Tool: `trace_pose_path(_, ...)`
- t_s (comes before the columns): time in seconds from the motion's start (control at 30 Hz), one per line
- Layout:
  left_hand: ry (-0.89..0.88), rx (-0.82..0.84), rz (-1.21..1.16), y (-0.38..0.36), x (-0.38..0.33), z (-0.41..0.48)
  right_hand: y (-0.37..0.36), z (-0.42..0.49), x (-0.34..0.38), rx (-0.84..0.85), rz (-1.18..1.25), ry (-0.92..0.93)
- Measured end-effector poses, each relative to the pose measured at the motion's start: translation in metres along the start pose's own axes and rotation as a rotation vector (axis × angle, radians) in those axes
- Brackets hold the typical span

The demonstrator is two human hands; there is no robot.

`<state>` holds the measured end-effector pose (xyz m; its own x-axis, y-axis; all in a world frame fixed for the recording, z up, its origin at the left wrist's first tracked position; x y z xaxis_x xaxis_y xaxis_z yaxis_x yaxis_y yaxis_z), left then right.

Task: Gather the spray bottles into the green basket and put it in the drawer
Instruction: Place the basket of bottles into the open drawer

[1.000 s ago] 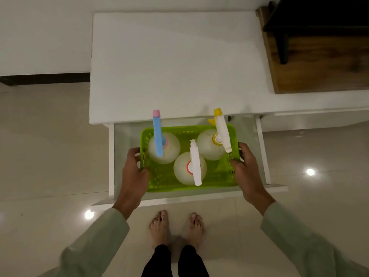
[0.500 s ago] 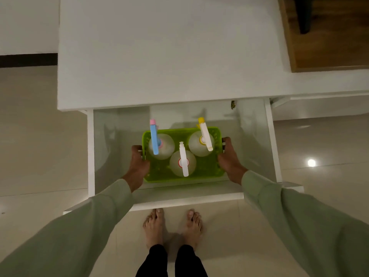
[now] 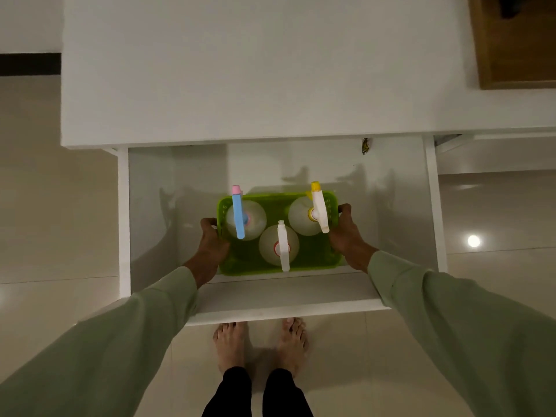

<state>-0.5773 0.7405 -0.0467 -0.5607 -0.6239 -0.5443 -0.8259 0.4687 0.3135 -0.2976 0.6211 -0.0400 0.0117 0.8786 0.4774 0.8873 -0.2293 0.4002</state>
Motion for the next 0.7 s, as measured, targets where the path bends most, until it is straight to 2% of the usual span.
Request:
trace_pose_path(0.17, 0.070, 0.056, 0.075, 0.012, -0.008, -0.022, 0.009, -0.013, -0.003, 0.054, 0.047, -0.128)
trace_pose_path(0.27, -0.028, -0.024, 0.192, 0.034, -0.028, -0.047, 0.029, -0.044, 0.008, 0.016, 0.026, -0.155)
trace_pose_path(0.33, -0.175, -0.072, 0.281, 0.043, -0.043, -0.078, 0.043, -0.079, 0.021, -0.023, -0.183, -0.006)
trace_pose_path(0.4, -0.323, -0.049, 0.342, 0.041, -0.051, -0.119, 0.047, -0.124, 0.032, -0.068, -0.442, 0.235)
trace_pose_path(0.47, -0.395, 0.051, 0.387, 0.032, -0.054, -0.160, 0.037, -0.168, 0.038, 0.036, -0.531, 0.409)
trace_pose_path(0.5, -0.423, 0.106, 0.427, 0.027, -0.053, -0.178, 0.030, -0.183, 0.036, 0.130, -0.577, 0.447)
trace_pose_path(0.57, -0.537, 0.160, 0.595, 0.020, -0.052, -0.202, 0.015, -0.201, 0.028, 0.251, -0.837, 0.531)
trace_pose_path(0.63, -0.670, 0.164, 0.779, 0.016, -0.051, -0.212, 0.008, -0.206, 0.023, 0.223, -1.114, 0.644)
trace_pose_path(0.7, -0.752, 0.156, 0.886, 0.014, -0.050, -0.211, 0.006, -0.204, 0.023, 0.174, -1.201, 0.664)
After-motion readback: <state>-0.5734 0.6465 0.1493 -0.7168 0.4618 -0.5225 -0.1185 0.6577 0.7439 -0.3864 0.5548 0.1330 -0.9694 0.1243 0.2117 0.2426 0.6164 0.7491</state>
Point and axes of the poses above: each hand's wrist, its own z-axis towards the middle knuckle, its own y-axis out of the back of the hand, x = y × z, the point moved 6 cm from there along z, towards the middle knuckle, and after that the axes turned 1 degree about -y, right-handed, at the moved point
